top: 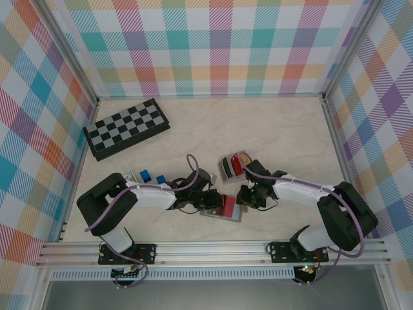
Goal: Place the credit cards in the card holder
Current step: Insert the credit card into the card slot.
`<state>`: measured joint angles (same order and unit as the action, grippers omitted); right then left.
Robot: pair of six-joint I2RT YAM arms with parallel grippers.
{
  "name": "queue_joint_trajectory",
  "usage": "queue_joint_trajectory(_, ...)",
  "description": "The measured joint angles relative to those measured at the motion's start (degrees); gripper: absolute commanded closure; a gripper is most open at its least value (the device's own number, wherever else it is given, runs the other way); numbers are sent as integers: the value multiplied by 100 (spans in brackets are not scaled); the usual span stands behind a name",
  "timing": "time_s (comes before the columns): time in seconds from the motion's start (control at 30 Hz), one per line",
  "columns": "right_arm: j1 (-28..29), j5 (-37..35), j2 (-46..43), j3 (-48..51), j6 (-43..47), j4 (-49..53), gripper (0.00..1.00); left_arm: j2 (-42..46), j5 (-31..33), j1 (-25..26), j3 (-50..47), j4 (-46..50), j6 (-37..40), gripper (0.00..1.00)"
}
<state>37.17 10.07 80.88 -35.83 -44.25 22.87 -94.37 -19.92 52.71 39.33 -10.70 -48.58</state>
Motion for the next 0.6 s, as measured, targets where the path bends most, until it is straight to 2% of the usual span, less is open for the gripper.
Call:
queue_joint_trajectory(0.33,0,42,2,31,-227,-98,77,-35,50,131,74,7,-243,81)
queue_joint_trajectory(0.6,0,20,-4,50,-337,-118,77,-339,-238,155,332,31,-262,76)
